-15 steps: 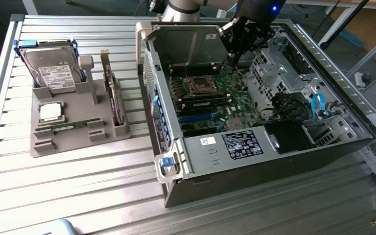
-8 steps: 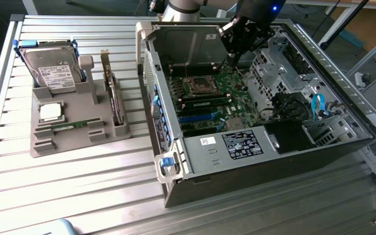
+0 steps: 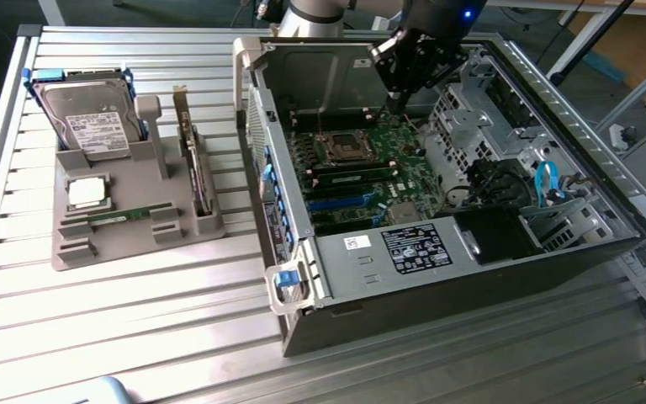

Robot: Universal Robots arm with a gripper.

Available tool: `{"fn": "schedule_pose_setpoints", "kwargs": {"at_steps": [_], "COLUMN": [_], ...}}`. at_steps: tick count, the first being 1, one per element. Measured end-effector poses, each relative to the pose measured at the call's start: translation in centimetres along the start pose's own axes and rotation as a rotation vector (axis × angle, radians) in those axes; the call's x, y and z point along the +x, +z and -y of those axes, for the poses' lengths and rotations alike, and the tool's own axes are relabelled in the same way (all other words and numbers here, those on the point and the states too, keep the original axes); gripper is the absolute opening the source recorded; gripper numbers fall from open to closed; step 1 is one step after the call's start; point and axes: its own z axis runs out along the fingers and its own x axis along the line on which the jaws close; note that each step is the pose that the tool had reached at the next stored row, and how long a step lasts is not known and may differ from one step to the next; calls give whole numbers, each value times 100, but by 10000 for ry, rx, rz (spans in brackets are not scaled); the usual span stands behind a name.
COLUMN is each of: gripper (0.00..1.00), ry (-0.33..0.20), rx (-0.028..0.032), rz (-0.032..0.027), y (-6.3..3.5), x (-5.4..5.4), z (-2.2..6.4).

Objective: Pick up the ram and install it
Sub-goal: 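Press down the ram until it locks into place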

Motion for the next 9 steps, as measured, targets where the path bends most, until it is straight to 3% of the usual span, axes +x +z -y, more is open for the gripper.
{"fn": "schedule_pose_setpoints", "kwargs": {"at_steps": [9], "gripper": [11], "ry": [-3], "rx": [1], "rz": [0], "y": [0], "x": [35], "z": [-3]}}
